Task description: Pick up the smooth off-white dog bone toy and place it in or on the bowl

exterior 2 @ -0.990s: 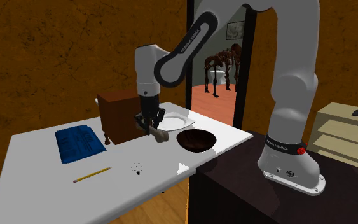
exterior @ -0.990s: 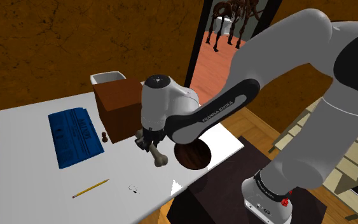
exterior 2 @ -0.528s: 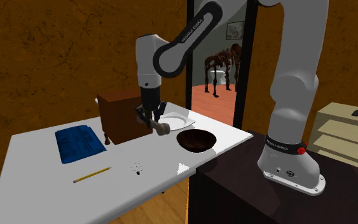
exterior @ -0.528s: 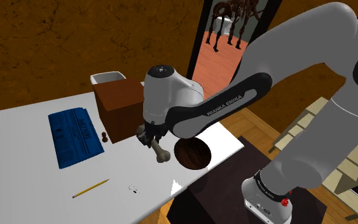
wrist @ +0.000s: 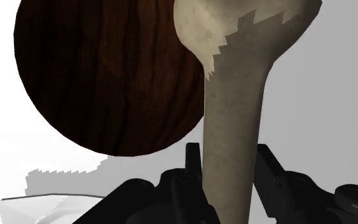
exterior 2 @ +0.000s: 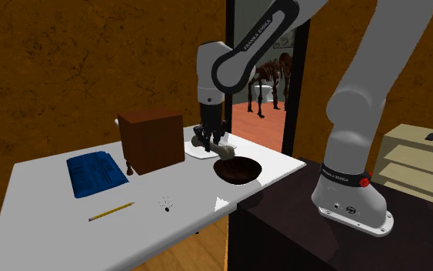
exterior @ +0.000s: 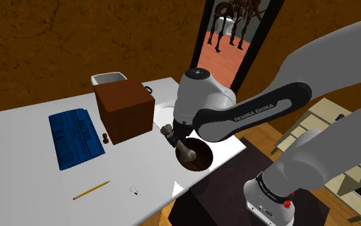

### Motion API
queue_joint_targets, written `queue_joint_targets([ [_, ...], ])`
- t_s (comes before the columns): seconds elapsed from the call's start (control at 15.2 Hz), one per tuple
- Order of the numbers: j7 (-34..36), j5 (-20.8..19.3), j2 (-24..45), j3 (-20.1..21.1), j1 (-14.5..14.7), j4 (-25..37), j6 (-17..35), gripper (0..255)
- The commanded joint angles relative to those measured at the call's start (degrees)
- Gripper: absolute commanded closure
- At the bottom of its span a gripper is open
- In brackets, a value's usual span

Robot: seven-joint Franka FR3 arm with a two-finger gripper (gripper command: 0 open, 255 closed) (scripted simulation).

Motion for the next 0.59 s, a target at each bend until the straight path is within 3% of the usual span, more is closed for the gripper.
queue_joint_targets([
  [0.0, -4.35, 3.43, -5.2, -2.16, 0.91, -4.39, -0.43, 255],
  [0.4, -13.43, 7.26, -17.83, -9.05, 2.96, -15.36, -2.3, 255],
  [0.53, -13.21, 7.22, -16.13, -8.6, 2.77, -15.99, 0.02, 255],
])
